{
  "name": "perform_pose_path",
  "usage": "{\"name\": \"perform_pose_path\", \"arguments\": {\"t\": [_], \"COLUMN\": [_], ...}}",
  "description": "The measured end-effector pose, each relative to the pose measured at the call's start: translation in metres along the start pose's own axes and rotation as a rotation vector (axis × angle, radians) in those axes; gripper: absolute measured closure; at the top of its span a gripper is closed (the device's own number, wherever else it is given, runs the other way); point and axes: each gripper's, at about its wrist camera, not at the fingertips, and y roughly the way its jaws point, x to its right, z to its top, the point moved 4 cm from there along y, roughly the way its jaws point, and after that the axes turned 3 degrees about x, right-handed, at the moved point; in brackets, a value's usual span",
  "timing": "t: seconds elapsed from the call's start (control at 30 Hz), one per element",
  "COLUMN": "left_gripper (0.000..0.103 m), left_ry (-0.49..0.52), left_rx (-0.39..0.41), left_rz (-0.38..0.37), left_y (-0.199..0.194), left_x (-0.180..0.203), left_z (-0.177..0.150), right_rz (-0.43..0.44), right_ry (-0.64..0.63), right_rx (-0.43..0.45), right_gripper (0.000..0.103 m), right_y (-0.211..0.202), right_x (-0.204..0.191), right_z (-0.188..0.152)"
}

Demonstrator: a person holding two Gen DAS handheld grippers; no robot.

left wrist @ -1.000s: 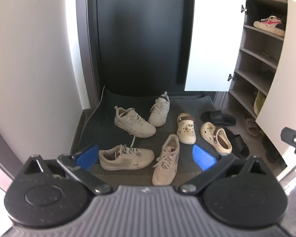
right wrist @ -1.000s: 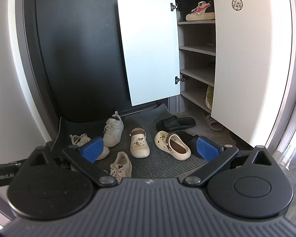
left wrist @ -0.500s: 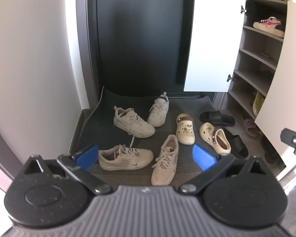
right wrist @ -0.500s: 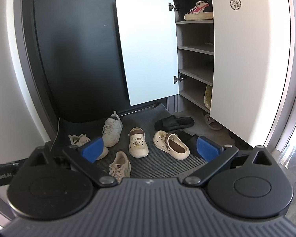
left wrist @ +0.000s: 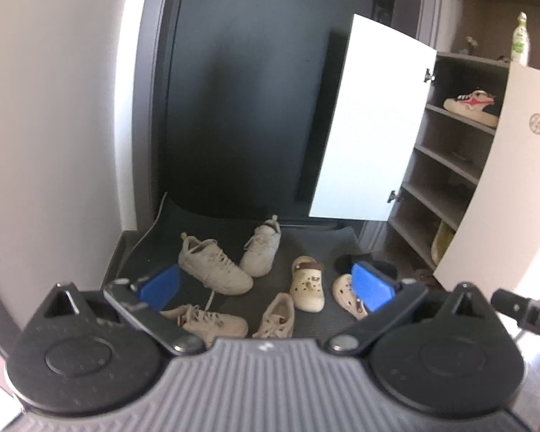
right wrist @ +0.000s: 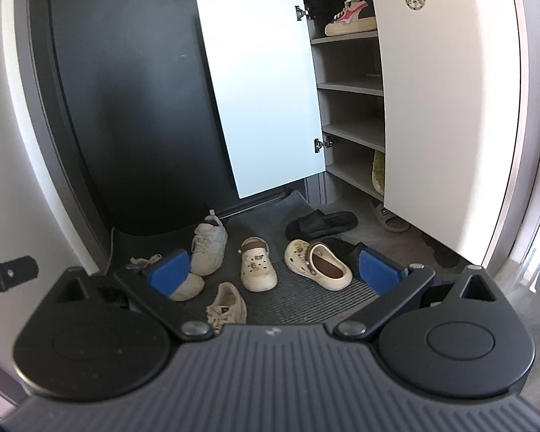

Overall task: Organize scattered shoes
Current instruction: 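Move the left tool down toward the white sneaker with red tongue tag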

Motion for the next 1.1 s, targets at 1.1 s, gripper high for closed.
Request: {"name": "perform_pose_path", "arguments": {"t": [1.1], "left_gripper": [0.02], "left_ry": [0.094], "left_rx": [-0.486], "left_rz": [-0.096], "left_y": [0.351], "left_x": [-0.167], "left_z": [-0.158], "right_rz": [0.14], "right_ry": [-0.053], "right_rx": [0.035], "right_gripper": [0.0], "right_y": [0.08], "right_x": [0.013], "right_z": [0.036]}}
